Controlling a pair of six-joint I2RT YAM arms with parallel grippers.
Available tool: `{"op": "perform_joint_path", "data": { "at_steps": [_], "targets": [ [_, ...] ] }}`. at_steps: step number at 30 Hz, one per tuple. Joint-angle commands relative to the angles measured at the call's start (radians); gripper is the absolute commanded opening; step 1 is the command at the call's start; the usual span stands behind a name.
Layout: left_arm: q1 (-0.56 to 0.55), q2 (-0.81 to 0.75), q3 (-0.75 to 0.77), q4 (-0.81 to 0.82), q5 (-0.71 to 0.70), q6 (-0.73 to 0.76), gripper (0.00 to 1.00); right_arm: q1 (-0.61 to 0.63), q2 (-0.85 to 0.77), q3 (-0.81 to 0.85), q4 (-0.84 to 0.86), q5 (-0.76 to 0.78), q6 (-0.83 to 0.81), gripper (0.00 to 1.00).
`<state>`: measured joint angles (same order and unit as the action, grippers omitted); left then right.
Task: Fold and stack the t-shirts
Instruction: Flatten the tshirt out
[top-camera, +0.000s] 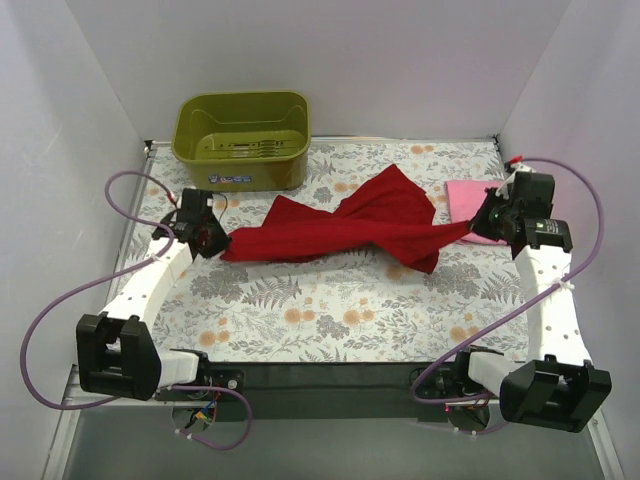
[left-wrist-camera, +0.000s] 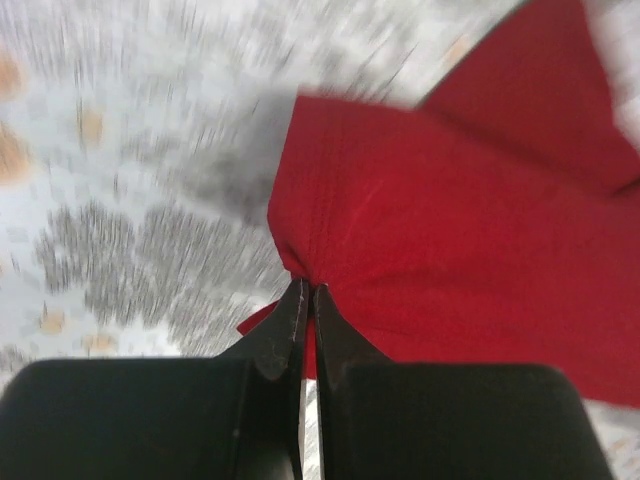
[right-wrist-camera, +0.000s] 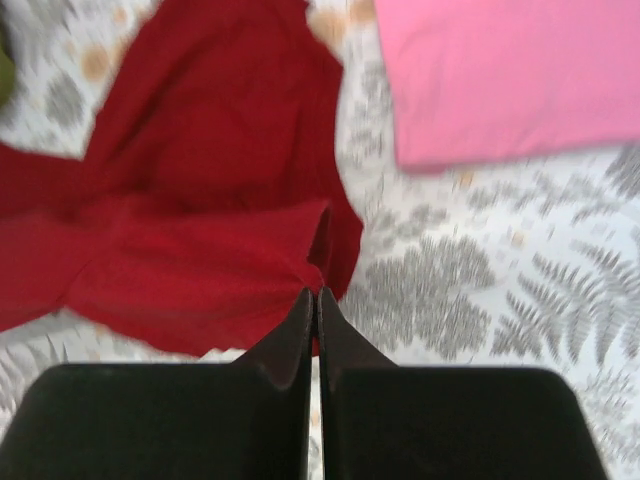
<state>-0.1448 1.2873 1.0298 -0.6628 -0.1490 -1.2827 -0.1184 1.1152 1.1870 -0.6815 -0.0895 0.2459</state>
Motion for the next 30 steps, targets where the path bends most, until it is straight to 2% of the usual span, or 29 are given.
{"op": "perform_joint_path", "data": {
  "at_steps": [1, 6, 10, 13, 16, 18, 20, 30],
  "targets": [
    [0.007, -0.066, -0.149, -0.011, 0.092, -0.059, 0.0, -0.007, -0.057, -0.119, -0.035, -0.085, 0.003, 0.01],
    [0.008, -0.158, -0.266, -0.037, 0.127, -0.115, 0.01, -0.007, -0.159, -0.231, -0.03, -0.133, 0.038, 0.01],
    [0.008, -0.16, -0.384, 0.003, 0.121, -0.148, 0.11, -0.006, -0.178, -0.306, -0.015, -0.135, 0.039, 0.01],
    [0.008, -0.122, -0.413, 0.015, 0.108, -0.168, 0.19, -0.004, -0.178, -0.31, -0.012, -0.141, 0.038, 0.01],
    [0.008, -0.115, -0.425, 0.009, 0.072, -0.188, 0.31, 0.002, -0.175, -0.296, -0.013, -0.13, 0.035, 0.01],
    [0.008, -0.117, -0.421, -0.014, 0.032, -0.194, 0.49, 0.002, -0.172, -0.293, -0.012, -0.133, 0.035, 0.01],
    [0.008, -0.12, -0.412, -0.033, 0.014, -0.207, 0.56, 0.002, -0.169, -0.291, -0.012, -0.136, 0.035, 0.01],
    [-0.016, 0.004, -0.401, -0.049, 0.042, -0.201, 0.59, 0.003, -0.167, -0.297, 0.011, -0.177, 0.044, 0.01]
  ]
}}
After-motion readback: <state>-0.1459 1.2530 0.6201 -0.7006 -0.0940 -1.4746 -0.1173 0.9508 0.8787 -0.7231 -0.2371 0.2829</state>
